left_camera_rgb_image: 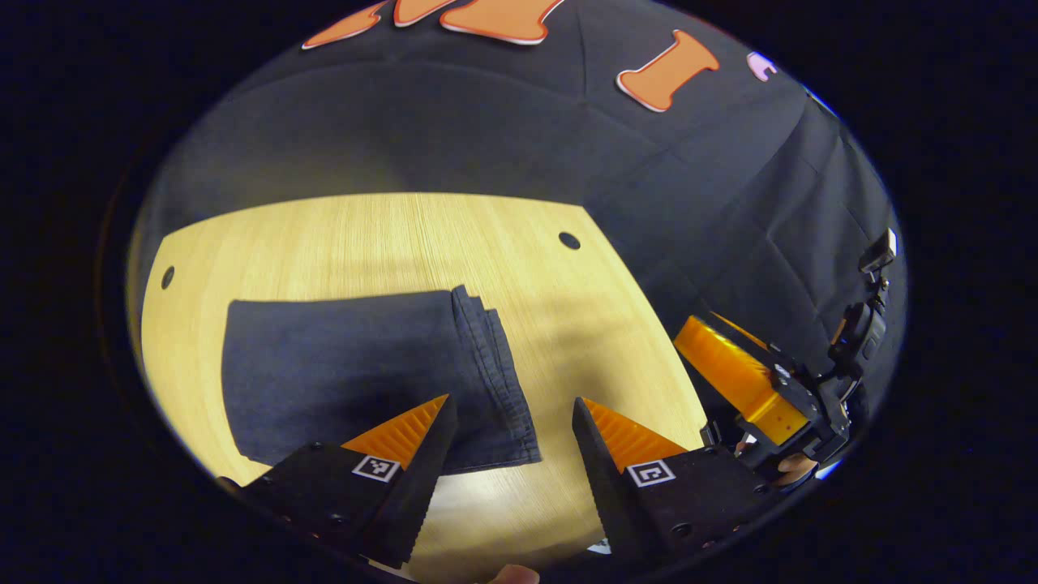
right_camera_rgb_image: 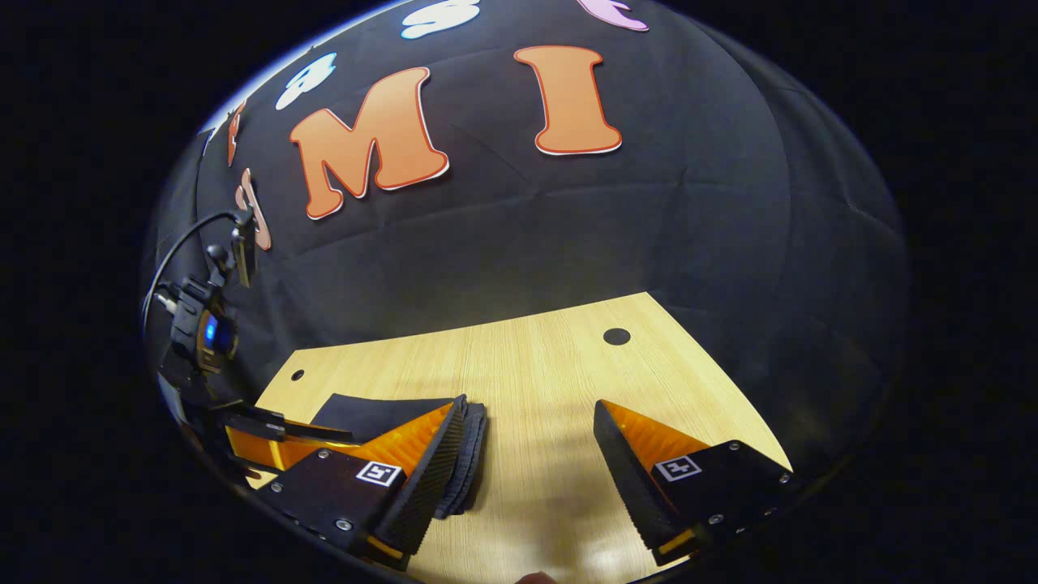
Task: Grasp the waist and the cuffs of the jeans and fold them to make the two legs overlap; first hold the waist and fold one-third of the jeans toward the cuffs, then hold the cuffs and fold the remaining one-third in the same direction to finish folding.
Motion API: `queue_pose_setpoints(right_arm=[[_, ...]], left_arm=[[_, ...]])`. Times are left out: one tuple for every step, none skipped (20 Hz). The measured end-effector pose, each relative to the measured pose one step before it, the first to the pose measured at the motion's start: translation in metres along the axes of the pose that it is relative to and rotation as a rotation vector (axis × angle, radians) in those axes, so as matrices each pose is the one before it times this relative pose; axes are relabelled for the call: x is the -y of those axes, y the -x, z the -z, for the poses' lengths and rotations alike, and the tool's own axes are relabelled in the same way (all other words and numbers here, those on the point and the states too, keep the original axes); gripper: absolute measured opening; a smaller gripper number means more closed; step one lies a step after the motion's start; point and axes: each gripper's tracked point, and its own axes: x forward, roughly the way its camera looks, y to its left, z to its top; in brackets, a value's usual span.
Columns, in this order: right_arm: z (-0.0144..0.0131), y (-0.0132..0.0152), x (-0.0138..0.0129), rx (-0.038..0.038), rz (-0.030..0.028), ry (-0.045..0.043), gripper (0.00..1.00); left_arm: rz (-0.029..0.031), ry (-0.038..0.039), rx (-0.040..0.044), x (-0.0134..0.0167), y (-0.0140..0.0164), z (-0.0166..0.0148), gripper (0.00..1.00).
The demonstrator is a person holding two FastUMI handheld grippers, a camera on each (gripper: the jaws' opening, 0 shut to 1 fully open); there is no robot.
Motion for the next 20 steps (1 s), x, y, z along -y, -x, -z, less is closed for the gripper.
queue_pose_setpoints(right_arm=[[-0.00388,-0.00014,-0.00525,0.00773,-0.00237,0.00265,0.98],[-0.00483,0.00209,-0.00419,0.01637,0.00015,0.00667,0.98],[-0.00758,0.00217,-0.00519,0.02263,-0.00099,0.01020,0.98],[-0.00652,0.00313,-0.00440,0.02619,0.00082,0.01340,0.98],[-0.00768,0.00369,-0.00479,0.02532,0.00016,0.01478,0.98],[-0.00580,0.00410,-0.00494,0.02507,-0.00372,0.01502,0.98],[-0.00689,0.00333,-0.00638,0.02220,-0.00144,0.01500,0.98],[-0.00691,0.00349,-0.00666,0.02130,-0.00388,0.01566,0.98],[-0.00678,0.00388,-0.00597,0.01989,-0.00168,0.01816,0.98],[-0.00630,0.00522,-0.00768,0.01496,-0.00473,0.01719,0.98],[-0.00819,0.00673,-0.00906,0.01706,-0.00523,0.01712,0.98],[-0.00801,0.00609,-0.00601,0.02248,-0.00444,0.01482,0.98],[-0.00809,0.00687,-0.00770,0.01558,-0.00132,0.01083,0.98],[-0.00797,0.00723,-0.00789,0.01690,-0.00442,0.00780,0.98],[-0.00816,0.00646,-0.00942,0.02096,-0.00257,0.00543,0.98],[-0.00682,0.00486,-0.00983,0.02017,-0.00953,0.00385,0.98],[-0.00530,0.00430,-0.00830,0.01227,-0.00579,0.00494,0.97],[-0.00485,0.00545,-0.00981,0.01885,-0.01533,0.00147,0.97],[-0.00647,0.00543,-0.00974,0.02142,-0.01278,0.00155,0.97],[-0.00447,0.00464,-0.00718,0.01949,-0.01118,0.00193,0.96]], left_arm=[[-0.01326,-0.01154,0.03575,-0.00462,0.00783,-0.00715,0.86],[-0.01852,-0.01316,0.04485,-0.00618,0.00959,-0.00940,0.88],[-0.03025,-0.01624,0.04454,-0.00878,0.01054,-0.00978,0.88],[-0.03488,-0.02432,0.05083,-0.00956,0.00988,-0.00946,0.90],[-0.03501,-0.02178,0.05074,-0.01048,0.00986,-0.00839,0.88],[-0.02515,-0.01504,0.04339,-0.00758,0.00807,-0.00673,0.96],[-0.02531,-0.00650,0.04580,-0.00607,0.00823,-0.00782,0.96],[-0.01666,0.00030,0.03825,-0.00639,0.00826,-0.00743,0.96],[-0.00805,0.00465,0.03082,-0.00324,0.01022,-0.00549,0.96],[0.00111,0.00479,0.03053,-0.00281,0.00822,-0.00480,0.96],[-0.00722,-0.00202,0.03778,-0.00524,0.01009,-0.00834,0.96],[-0.01151,-0.00635,0.04008,-0.00740,0.00973,-0.00974,0.96],[-0.01449,-0.00862,0.04550,-0.00867,0.01256,-0.00985,0.96],[-0.01529,-0.00853,0.04558,-0.00954,0.01247,-0.01167,0.96],[-0.01874,-0.00973,0.04220,-0.01138,0.01653,-0.01151,0.96],[-0.02340,-0.01066,0.03847,-0.01071,0.01340,-0.01052,0.96],[-0.02127,-0.01290,0.03731,-0.00848,0.01376,-0.00875,0.95],[-0.02423,-0.01399,0.03411,-0.00861,0.01209,-0.00893,0.95],[-0.02199,-0.01096,0.03433,-0.00398,0.00931,-0.00795,0.95],[-0.02157,-0.00635,0.02923,-0.00758,0.00981,-0.00755,0.95]])
